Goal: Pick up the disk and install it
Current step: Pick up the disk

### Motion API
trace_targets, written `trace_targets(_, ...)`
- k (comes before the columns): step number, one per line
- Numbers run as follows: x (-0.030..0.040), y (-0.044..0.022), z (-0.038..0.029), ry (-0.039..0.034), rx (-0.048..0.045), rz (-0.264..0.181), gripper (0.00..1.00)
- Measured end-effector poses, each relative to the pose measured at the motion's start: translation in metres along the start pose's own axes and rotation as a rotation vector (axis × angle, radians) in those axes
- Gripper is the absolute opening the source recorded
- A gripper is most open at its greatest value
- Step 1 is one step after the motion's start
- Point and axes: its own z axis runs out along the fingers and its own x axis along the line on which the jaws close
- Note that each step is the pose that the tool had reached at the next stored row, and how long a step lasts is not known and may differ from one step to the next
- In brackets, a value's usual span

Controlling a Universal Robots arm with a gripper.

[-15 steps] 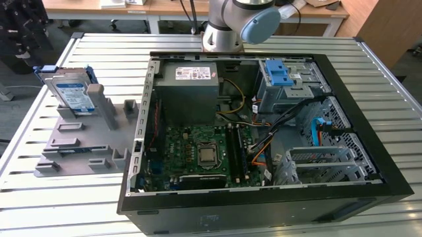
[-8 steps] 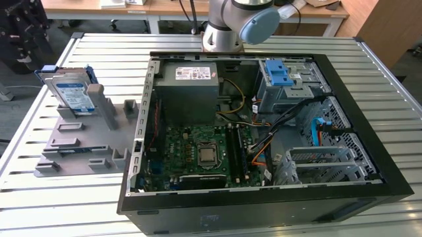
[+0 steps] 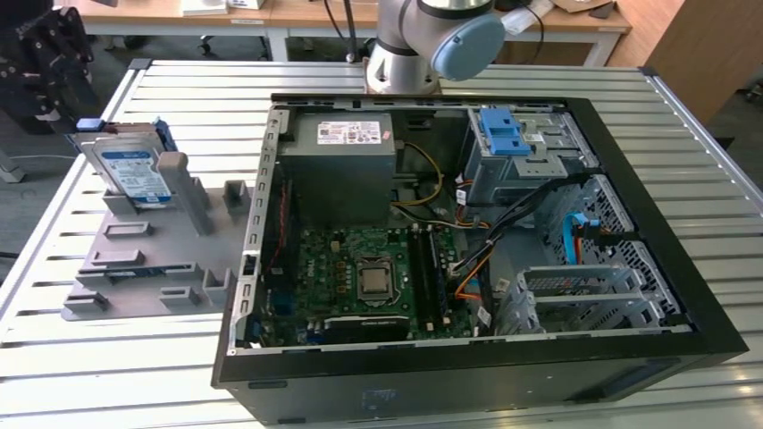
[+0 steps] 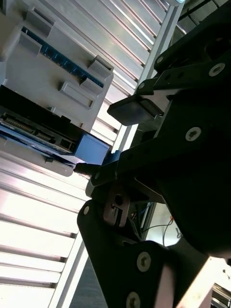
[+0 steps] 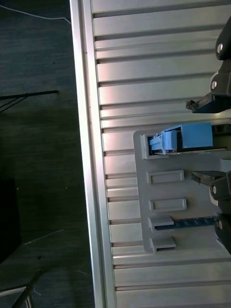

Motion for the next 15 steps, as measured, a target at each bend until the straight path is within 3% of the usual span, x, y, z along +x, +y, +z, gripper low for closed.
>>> trace_targets(10,-0.0010,0.0008,0.0067,-0.0002,0.0024,0.000,0.59)
trace_targets(15,-0.0011,0.0023,0.0088,-0.0014,0.0198,0.000,0.59)
